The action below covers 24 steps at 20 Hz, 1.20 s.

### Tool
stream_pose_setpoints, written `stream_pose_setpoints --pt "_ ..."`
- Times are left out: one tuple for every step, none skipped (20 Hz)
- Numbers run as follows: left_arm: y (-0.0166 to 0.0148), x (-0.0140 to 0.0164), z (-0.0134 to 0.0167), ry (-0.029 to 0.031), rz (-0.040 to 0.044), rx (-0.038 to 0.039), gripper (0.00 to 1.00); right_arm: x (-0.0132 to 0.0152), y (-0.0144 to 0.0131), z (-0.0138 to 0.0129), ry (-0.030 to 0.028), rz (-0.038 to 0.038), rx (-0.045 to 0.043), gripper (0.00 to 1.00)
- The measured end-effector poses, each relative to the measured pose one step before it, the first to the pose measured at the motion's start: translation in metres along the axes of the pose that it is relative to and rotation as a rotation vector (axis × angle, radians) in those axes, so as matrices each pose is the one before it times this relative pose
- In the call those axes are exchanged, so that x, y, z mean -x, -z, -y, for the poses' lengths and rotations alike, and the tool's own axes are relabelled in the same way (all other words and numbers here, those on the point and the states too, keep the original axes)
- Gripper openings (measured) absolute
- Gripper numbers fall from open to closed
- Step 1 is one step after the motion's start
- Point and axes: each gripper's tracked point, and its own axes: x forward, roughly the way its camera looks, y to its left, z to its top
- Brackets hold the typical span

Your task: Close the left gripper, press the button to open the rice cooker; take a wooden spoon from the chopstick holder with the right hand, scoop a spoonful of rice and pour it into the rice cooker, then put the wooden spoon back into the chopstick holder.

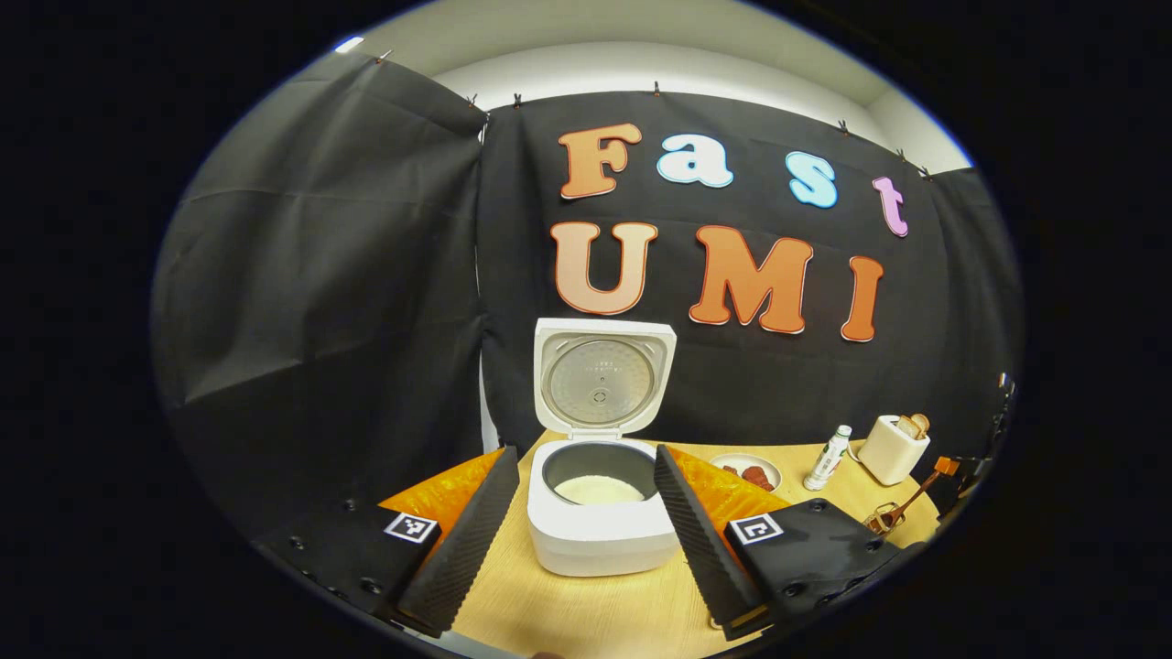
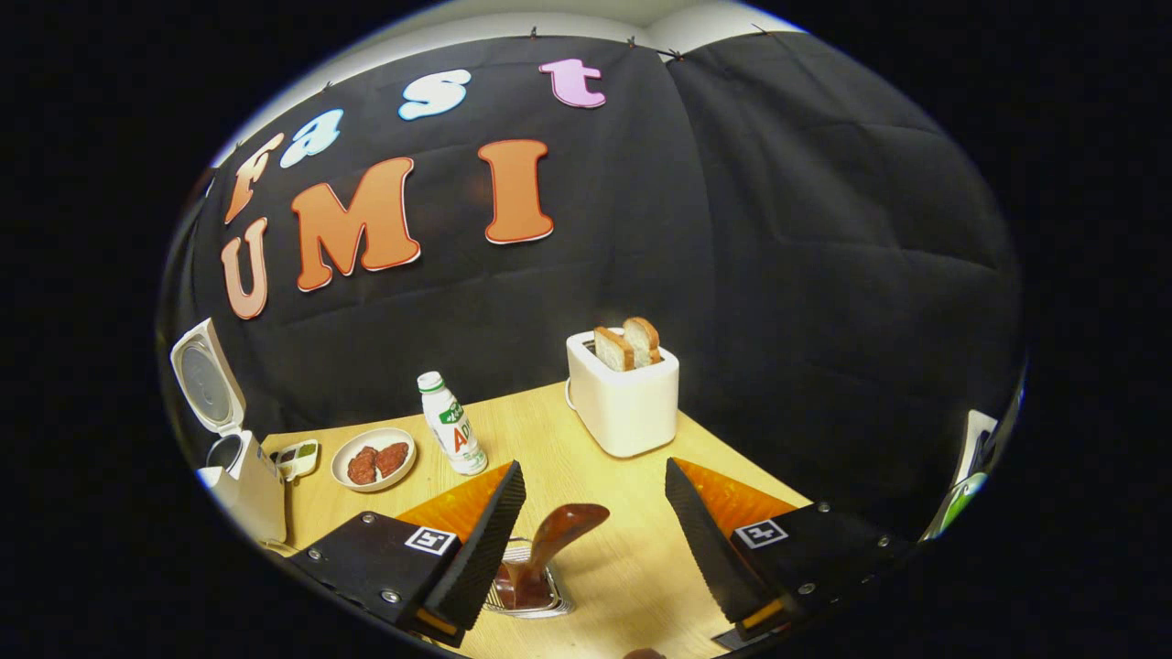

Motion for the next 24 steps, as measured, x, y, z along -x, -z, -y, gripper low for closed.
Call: stream_pose_setpoints --pt "-0.00167 -0.00026 -0.00155 0.00216 -0.00051 0.00614 1.0 0.00502 -0.01048 -0.00339 0.00258 0.0103 0.0099 0.95" --pt "-0.00101 0.00076 0.00114 0.00856 0.00112 0.00769 1.0 0.0063 -0.01165 -0.00631 -0.00324 0.01109 0.00307 0.95" --pt "-0.00272 0.00003 0.00022 0.00635 0.00357 0.00633 1.0 0.00523 -0.01114 -0.00681 -0.00848 0.01096 -0.00275 0.95" --pt "-0.00353 -0.00076 -0.00301 0.00108 0.00112 0.00326 1.0 0.00693 -0.01047 -0.0078 -0.00884 0.01187 -0.00178 0.95" --pt "-0.00319 -0.00179 -0.00405 -0.00414 -0.00029 0.00076 1.0 0.00753 -0.00985 -0.0087 -0.00893 0.0149 0.00348 0.95" --pt "-0.00204 -0.00187 -0.00419 -0.00586 -0.00196 0.00107 1.0 0.00637 -0.00927 -0.00746 -0.00837 0.01733 0.00598 0.95" --pt "-0.00288 -0.00276 -0.0031 -0.00169 0.00146 0.00371 1.0 0.00695 -0.00698 -0.00879 -0.01152 0.0114 0.00321 0.95" --pt "-0.00321 -0.0038 -0.00253 0.00263 0.00328 0.00683 1.0 0.00605 -0.00454 -0.01051 -0.01659 0.00554 -0.00177 0.95" --pt "-0.00372 -0.00425 -0.00213 0.00479 -0.00291 0.00728 1.0 0.0065 -0.00337 -0.01049 -0.01723 0.00023 -0.00326 0.95" --pt "-0.00269 -0.00589 -0.00103 0.00791 -0.00547 0.00621 1.0 0.00535 -0.00138 -0.00903 -0.01317 -0.0009 -0.00097 0.95" --pt "-0.00316 -0.00762 -0.00007 0.0117 -0.00672 0.00327 1.0 0.00506 -0.00081 -0.00863 -0.00907 0.00262 0.00487 0.95" --pt "-0.00465 -0.00654 0.00067 0.01119 -0.00644 0.00634 1.0 0.00536 0.00002 -0.005 -0.00406 0.00645 0.00988 0.95" --pt "-0.00707 -0.00964 0.00056 0.0117 0.0024 0.01175 1.0 0.00402 0.00008 -0.00574 -0.0011 0.00716 0.01304 0.95" --pt "-0.00519 -0.00951 -0.0001 0.0067 -0.00237 0.00556 1.0 0.00259 0.00155 -0.00581 -0.00115 0.00165 0.01394 0.95" --pt "-0.01046 -0.01156 0.00072 0.00638 0.00885 0.00005 1.0 0.00345 0.00388 -0.00479 -0.00012 -0.00592 0.01355 0.95" --pt "-0.01129 -0.00845 0.00077 0.0047 0.01164 -0.00134 1.0 0.00334 0.00292 -0.00372 -0.00037 -0.00476 0.01002 0.95" --pt "-0.01361 -0.01174 0.00162 0.0095 0.02412 -0.00041 1.0 0.00314 0.00212 -0.0037 -0.00284 -0.00086 -0.00111 0.95" --pt "-0.01132 -0.01206 0.0032 0.00915 0.01121 -0.00333 1.0 0.00258 0.00168 -0.00614 -0.01609 -0.00417 -0.0133 0.95" --pt "-0.00858 -0.01449 0.00189 0.00906 0.00197 -0.00139 1.0 0.00351 0.00322 -0.00797 -0.01658 -0.00767 -0.01687 0.95" --pt "-0.00805 -0.01366 0.00204 0.0057 0.00031 -0.00203 1.0 0.00144 0.00489 -0.00392 -0.00881 -0.00763 -0.00903 0.95" --pt "-0.00902 -0.01329 0.00226 0.0068 0.00052 -0.00263 1.0 0.0002 0.00393 -0.0009 0.00303 -0.00684 0.00326 0.95" --pt "-0.00895 -0.01349 0.00349 0.00696 0.00627 -0.00451 1.0 -0.00002 0.00419 0.00083 0.00596 -0.00519 0.01091 0.95" --pt "-0.00756 -0.01279 0.00361 0.00503 -0.00026 -0.00776 1.0 0.0004 0.00086 -0.00003 0.00318 -0.00101 0.01205 0.95" --pt "-0.00719 -0.01202 0.00353 0.00532 0.00613 -0.00663 1.0 0.00134 -0.00008 -0.00077 0.00126 -0.00193 0.00675 0.95"
